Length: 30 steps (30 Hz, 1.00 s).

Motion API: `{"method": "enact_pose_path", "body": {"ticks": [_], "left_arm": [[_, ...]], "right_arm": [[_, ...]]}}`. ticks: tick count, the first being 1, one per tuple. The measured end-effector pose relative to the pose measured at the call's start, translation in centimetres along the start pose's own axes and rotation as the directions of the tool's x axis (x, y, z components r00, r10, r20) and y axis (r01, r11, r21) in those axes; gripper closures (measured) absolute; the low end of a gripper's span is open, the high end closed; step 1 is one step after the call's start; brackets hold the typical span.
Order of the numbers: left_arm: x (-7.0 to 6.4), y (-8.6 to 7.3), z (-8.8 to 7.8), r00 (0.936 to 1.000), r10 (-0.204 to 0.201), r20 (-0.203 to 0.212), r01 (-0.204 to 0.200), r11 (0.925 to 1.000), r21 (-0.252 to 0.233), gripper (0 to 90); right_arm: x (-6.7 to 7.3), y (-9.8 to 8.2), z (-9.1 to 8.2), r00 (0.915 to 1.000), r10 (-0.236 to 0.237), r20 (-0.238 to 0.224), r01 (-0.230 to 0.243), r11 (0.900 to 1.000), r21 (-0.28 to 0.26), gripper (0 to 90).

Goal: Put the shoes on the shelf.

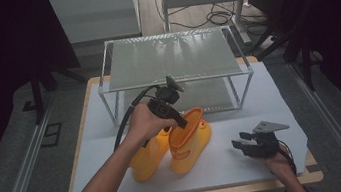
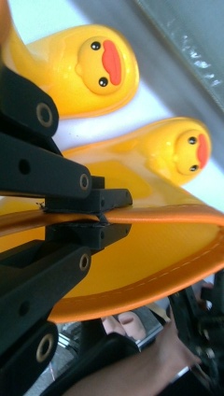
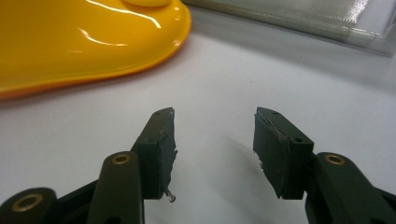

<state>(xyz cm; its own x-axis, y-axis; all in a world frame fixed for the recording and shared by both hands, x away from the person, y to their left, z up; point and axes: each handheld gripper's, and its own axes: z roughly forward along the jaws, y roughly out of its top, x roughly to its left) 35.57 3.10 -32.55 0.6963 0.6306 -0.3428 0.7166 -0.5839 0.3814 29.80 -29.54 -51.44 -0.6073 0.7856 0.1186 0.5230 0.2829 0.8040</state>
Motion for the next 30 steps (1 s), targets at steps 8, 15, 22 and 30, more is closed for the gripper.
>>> {"method": "enact_pose_path", "body": {"ticks": [8,15,22,30], "left_arm": [[-0.5,-2.3,-3.0,0.9995,0.029,0.011,-0.028,0.9985,-0.047,86.6],[0.7,-5.2,-3.1,0.9997,0.019,-0.015,-0.019,0.9991,-0.038,86.7],[1.5,-6.6,-2.7,0.9988,0.035,-0.033,-0.036,0.9987,-0.035,86.6],[1.3,-7.3,-2.4,0.9978,0.054,-0.039,-0.056,0.9977,-0.038,83.5]], "right_arm": [[0.0,0.1,-0.2,1.0,0.006,0.007,-0.006,1.0,-0.011,48.8],[0.1,0.1,-0.1,1.0,0.002,0.007,-0.002,1.0,-0.008,48.7],[0.1,0.1,0.0,1.0,-0.001,0.006,0.001,1.0,-0.005,48.7],[0.1,0.1,-0.1,1.0,0.004,0.002,-0.004,1.0,-0.013,48.7]]}}
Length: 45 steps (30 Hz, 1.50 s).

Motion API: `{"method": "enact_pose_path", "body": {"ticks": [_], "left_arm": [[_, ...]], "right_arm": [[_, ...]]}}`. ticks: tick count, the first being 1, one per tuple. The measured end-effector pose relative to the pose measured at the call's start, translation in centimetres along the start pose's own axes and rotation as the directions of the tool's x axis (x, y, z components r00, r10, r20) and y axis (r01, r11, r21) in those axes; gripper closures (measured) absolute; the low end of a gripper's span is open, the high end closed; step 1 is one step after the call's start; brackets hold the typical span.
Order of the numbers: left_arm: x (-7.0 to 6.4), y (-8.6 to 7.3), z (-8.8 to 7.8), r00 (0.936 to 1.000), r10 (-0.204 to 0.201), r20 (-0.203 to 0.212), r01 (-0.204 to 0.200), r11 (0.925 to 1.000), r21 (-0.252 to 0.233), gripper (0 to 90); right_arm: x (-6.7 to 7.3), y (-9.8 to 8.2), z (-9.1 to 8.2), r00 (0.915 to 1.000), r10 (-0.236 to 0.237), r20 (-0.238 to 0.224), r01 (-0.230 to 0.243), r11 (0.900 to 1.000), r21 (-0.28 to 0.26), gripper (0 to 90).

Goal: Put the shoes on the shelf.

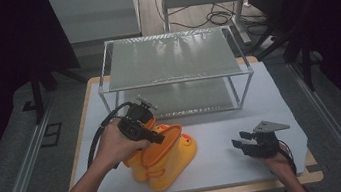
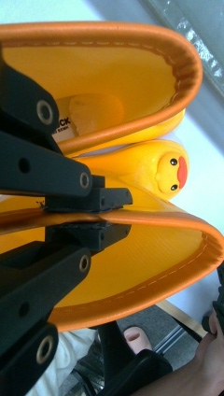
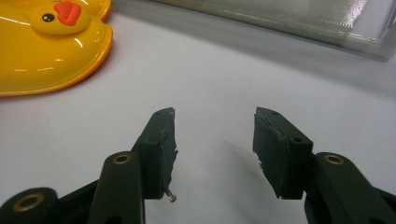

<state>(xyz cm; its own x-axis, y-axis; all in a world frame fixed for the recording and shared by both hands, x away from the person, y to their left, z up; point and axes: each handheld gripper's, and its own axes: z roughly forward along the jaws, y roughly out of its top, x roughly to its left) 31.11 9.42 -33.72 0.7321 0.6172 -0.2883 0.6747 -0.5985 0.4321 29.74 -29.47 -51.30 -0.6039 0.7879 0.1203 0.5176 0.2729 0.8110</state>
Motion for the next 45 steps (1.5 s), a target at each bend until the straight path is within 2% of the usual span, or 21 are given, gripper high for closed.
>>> {"method": "enact_pose_path", "body": {"ticks": [3,6,14,19,23,30,39,42,45], "left_arm": [[0.0,-0.1,0.0,1.0,0.003,0.003,-0.003,1.0,0.005,75.2],[-0.1,-0.1,-0.4,1.0,0.0,-0.001,0.0,0.9998,-0.019,64.3],[0.1,-0.4,-3.1,0.9998,-0.02,0.005,0.021,0.9945,-0.103,51.7],[0.3,-1.0,-4.3,0.9995,-0.03,-0.012,0.028,0.9924,-0.12,44.8],[0.7,-1.5,-4.1,0.9991,-0.041,-0.009,0.04,0.9948,-0.094,42.6],[1.0,-1.6,-2.4,0.9987,-0.05,0.013,0.051,0.998,-0.037,39.3],[0.6,-1.2,-0.4,0.9987,-0.048,-0.017,0.048,0.9986,0.022,38.9],[0.6,-1.0,0.2,0.9978,-0.051,-0.042,0.054,0.9971,0.054,42.5],[0.5,-0.7,0.3,0.997,-0.054,-0.055,0.058,0.9961,0.066,44.9]], "right_arm": [[0.0,0.0,0.0,1.0,-0.003,0.0,0.003,1.0,0.005,48.6],[0.0,0.0,0.0,1.0,-0.001,0.0,0.001,1.0,0.001,48.6],[-0.1,0.0,-0.1,1.0,0.002,0.002,-0.002,1.0,-0.003,48.5],[0.0,0.0,-0.1,1.0,-0.002,0.002,0.002,1.0,0.002,48.4],[0.0,0.0,-0.1,1.0,0.002,0.002,-0.002,1.0,0.004,48.4],[0.0,0.0,0.0,1.0,-0.001,0.004,0.001,1.0,0.007,48.4],[-0.1,0.0,-0.1,1.0,0.006,0.006,-0.006,1.0,0.007,48.4],[-0.1,0.0,0.0,1.0,0.006,0.007,-0.006,1.0,0.009,48.4],[-0.1,0.0,0.0,0.9999,0.006,0.009,-0.006,1.0,0.011,48.4]]}}
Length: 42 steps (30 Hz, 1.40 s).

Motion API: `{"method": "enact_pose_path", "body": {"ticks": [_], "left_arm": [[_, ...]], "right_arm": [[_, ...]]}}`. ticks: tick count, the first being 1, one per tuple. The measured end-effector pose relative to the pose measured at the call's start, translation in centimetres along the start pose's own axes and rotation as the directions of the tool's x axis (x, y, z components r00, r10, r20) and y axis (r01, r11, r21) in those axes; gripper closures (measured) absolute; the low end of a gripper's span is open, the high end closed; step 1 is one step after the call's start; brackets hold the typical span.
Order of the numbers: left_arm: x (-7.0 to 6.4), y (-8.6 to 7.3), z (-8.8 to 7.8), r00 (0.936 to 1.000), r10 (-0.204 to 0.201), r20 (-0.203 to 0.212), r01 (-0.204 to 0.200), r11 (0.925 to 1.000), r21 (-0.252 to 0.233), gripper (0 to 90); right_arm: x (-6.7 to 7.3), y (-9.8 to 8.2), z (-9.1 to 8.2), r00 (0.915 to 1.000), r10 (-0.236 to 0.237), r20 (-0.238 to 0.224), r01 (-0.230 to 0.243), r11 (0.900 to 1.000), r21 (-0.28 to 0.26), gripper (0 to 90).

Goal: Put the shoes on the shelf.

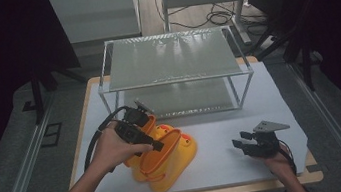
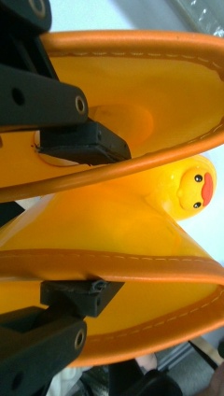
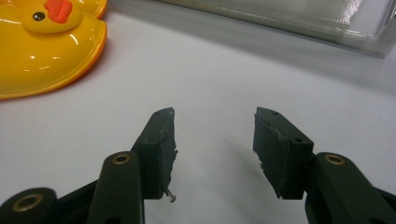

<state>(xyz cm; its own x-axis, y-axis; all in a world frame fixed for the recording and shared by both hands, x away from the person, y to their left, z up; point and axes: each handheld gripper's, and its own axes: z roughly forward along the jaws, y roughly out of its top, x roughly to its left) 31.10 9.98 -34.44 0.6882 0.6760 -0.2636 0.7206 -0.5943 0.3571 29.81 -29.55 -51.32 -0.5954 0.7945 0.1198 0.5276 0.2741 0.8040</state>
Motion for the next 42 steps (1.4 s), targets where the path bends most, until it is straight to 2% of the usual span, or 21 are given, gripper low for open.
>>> {"method": "enact_pose_path", "body": {"ticks": [4,8,11,12,19,25,33,42], "left_arm": [[0.0,0.2,0.1,0.9998,-0.003,-0.017,0.003,1.0,0.007,51.2],[-0.1,0.2,0.1,0.9994,-0.002,-0.034,0.002,1.0,0.001,69.8],[-0.2,0.2,0.0,0.998,0.01,-0.063,-0.011,0.9999,-0.003,80.6],[-0.2,0.2,-0.1,0.9975,0.014,-0.069,-0.014,0.9999,-0.004,81.7],[0.6,0.1,-0.4,0.9995,-0.002,-0.031,0.001,0.9992,-0.04,82.2],[0.7,0.9,-1.2,1.0,0.007,-0.002,-0.007,0.9987,-0.051,82.3],[-0.7,2.5,-3.1,0.9981,0.04,0.047,-0.038,0.9981,-0.049,82.3],[-2.4,5.0,-5.1,0.9951,0.087,0.048,-0.085,0.9952,-0.05,82.3]], "right_arm": [[0.0,0.0,0.0,1.0,0.001,0.003,-0.001,1.0,-0.001,48.4],[0.0,0.0,0.0,1.0,0.003,0.005,-0.003,1.0,0.003,48.4],[-0.1,0.0,0.0,1.0,0.004,0.009,-0.004,1.0,0.001,48.5],[-0.1,0.0,0.0,0.9999,0.007,0.009,-0.007,1.0,0.003,48.5],[-0.2,0.1,-0.2,0.9998,0.013,0.015,-0.013,1.0,-0.007,48.6],[-0.5,0.0,-0.2,0.9995,0.024,0.022,-0.024,1.0,-0.01,48.7],[-0.6,0.0,-0.2,0.9994,0.026,0.024,-0.026,1.0,-0.009,48.8],[-0.8,-0.1,-0.3,0.999,0.038,0.022,-0.037,0.999,-0.01,48.9]]}}
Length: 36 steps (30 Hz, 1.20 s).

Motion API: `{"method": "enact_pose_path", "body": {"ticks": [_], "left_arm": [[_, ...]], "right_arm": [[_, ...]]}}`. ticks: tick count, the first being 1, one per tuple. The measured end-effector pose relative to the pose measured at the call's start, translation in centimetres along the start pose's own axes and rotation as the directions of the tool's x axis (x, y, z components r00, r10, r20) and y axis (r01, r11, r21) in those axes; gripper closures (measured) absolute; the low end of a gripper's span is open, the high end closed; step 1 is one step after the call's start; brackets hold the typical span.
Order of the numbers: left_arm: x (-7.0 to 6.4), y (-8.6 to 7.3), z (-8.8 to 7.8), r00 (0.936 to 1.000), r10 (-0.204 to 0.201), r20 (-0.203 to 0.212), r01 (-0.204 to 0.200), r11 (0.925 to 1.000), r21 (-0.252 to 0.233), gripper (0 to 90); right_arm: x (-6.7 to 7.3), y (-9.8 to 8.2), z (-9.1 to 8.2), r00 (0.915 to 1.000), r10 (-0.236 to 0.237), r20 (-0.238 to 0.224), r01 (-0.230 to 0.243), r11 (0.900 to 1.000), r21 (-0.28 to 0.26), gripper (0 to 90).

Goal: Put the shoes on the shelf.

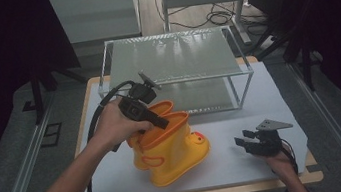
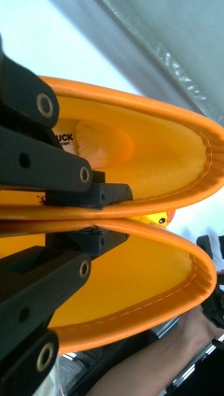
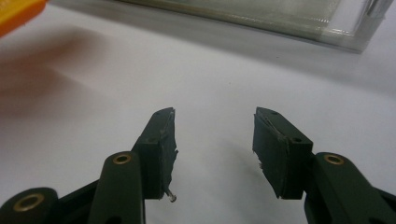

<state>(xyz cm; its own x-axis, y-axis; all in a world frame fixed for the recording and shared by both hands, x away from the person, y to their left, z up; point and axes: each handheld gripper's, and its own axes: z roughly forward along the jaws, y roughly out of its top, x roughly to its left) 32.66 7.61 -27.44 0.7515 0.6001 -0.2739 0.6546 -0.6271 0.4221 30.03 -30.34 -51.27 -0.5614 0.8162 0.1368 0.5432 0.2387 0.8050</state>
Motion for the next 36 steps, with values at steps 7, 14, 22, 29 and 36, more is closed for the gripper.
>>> {"method": "enact_pose_path", "body": {"ticks": [7,14,22,29,36], "left_arm": [[-0.8,2.0,-1.6,0.9997,0.022,-0.006,-0.022,0.9997,-0.009,82.3],[-1.8,4.0,-3.5,0.9992,0.039,-0.009,-0.039,0.9984,-0.041,82.3],[-2.9,7.0,-5.4,0.9985,0.055,-0.004,-0.055,0.9958,-0.073,82.3],[-3.7,9.5,-7.4,0.9984,0.056,-0.009,-0.057,0.9926,-0.108,82.3],[-3.8,12.1,-8.4,0.999,0.025,-0.037,-0.03,0.991,-0.13,82.4]], "right_arm": [[-0.3,0.0,-0.2,1.0,0.008,0.004,-0.008,1.0,-0.008,49.0],[-0.3,0.0,-0.2,0.9999,0.015,0.004,-0.015,1.0,-0.011,49.2],[-0.4,0.0,-0.3,0.9997,0.024,0.005,-0.024,1.0,-0.018,49.4],[-0.6,0.0,-0.5,0.9995,0.029,0.007,-0.029,0.999,-0.022,49.6],[-0.6,0.0,-0.5,0.9995,0.03,0.005,-0.03,0.999,-0.021,49.7]]}}
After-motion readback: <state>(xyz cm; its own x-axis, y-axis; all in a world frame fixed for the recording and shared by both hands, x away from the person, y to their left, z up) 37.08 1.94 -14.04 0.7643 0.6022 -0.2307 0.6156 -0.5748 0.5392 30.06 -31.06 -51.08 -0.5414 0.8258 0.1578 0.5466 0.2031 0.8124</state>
